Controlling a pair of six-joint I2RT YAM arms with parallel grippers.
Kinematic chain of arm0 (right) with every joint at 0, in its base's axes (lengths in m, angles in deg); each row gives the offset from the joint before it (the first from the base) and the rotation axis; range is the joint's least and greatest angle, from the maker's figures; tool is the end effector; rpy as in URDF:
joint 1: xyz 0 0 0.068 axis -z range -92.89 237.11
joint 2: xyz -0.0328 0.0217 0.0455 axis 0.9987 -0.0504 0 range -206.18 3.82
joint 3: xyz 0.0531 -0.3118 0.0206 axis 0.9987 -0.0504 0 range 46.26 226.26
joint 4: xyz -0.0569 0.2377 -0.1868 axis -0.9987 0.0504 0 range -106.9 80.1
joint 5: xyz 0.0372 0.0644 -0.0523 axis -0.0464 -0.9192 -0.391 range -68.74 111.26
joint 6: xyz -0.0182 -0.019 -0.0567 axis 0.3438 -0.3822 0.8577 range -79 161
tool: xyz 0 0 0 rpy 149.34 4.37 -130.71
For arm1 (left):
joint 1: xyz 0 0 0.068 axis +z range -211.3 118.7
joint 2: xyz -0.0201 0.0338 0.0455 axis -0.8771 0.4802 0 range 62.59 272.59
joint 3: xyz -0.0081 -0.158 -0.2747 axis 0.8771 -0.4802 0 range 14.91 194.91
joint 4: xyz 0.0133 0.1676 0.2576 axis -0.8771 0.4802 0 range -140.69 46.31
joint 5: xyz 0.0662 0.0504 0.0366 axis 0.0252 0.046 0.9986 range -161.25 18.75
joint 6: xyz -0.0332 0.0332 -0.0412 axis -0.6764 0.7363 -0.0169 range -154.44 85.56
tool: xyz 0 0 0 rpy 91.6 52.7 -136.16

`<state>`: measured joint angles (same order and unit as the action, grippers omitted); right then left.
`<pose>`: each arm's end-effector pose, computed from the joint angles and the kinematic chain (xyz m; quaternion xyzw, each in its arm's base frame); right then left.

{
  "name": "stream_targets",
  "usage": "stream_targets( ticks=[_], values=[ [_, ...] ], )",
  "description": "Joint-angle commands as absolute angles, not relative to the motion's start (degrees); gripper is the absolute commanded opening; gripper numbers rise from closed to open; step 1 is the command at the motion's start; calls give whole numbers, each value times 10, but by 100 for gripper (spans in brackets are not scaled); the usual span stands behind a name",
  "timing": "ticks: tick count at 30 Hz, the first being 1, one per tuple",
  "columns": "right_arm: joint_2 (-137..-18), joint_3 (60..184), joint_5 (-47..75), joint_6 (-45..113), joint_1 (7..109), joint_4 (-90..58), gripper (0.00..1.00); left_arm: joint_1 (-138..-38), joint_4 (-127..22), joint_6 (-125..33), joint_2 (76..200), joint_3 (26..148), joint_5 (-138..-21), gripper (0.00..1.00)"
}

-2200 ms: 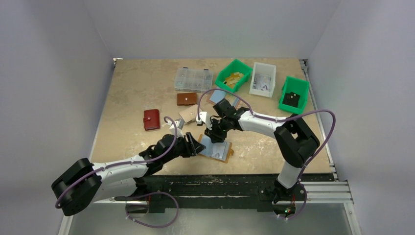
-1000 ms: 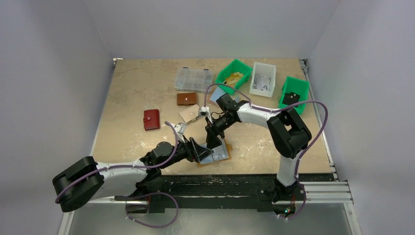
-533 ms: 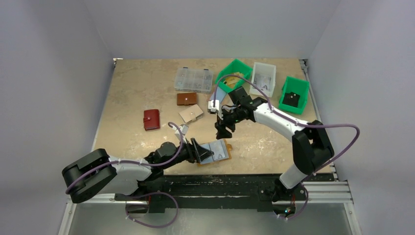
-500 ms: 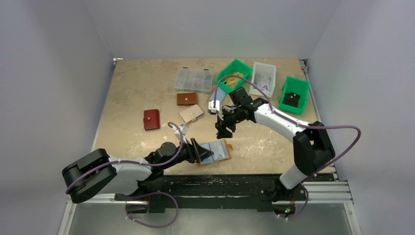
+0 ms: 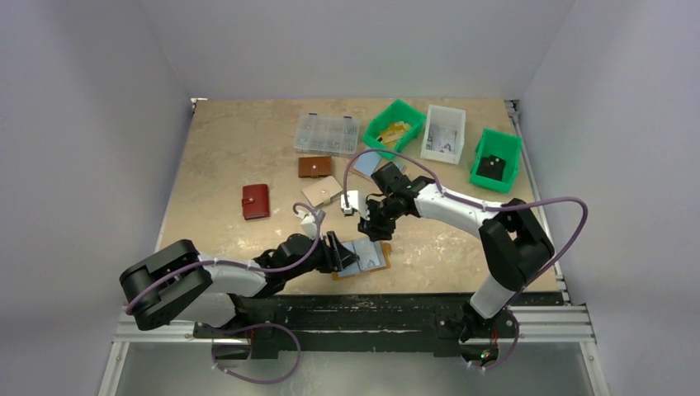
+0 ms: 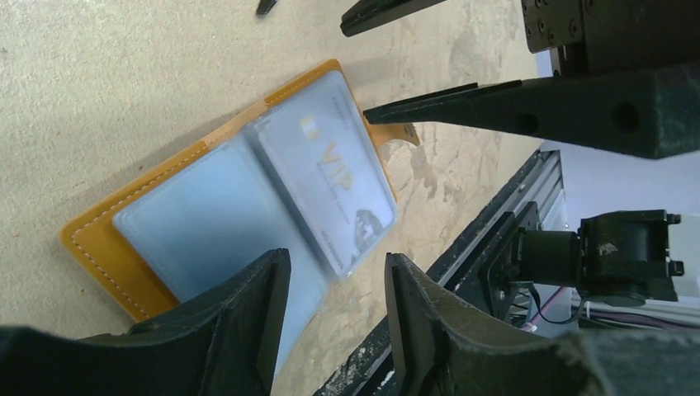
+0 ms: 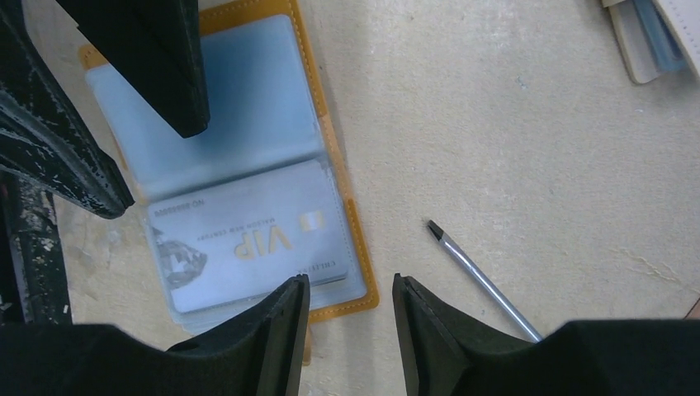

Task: Take the credit cards out of the card holder
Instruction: Remove the credit card from the card holder.

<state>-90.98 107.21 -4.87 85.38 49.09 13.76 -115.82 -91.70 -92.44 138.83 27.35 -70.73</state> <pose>0.2814 0.2466 0.2026 -0.6634 0.6820 0.2083 0.2268 0.1409 -0.1969 0.1300 -0.0278 0.8324 -0.4582 0.3106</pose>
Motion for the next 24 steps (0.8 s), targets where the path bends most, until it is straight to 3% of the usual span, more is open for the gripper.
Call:
stream_targets(
  ticks=[1, 13, 24],
  values=[
    [-919, 1067, -7, 871, 479, 123, 50, -1161, -919, -925, 1412, 302, -694, 49],
    [-952, 1083, 6, 823, 440, 106, 61, -1159, -909, -921, 1424, 304, -678, 48],
    [-958, 1123, -113, 775, 444, 130, 71, -1159, -893, -922, 1417, 307, -669, 48]
  ],
)
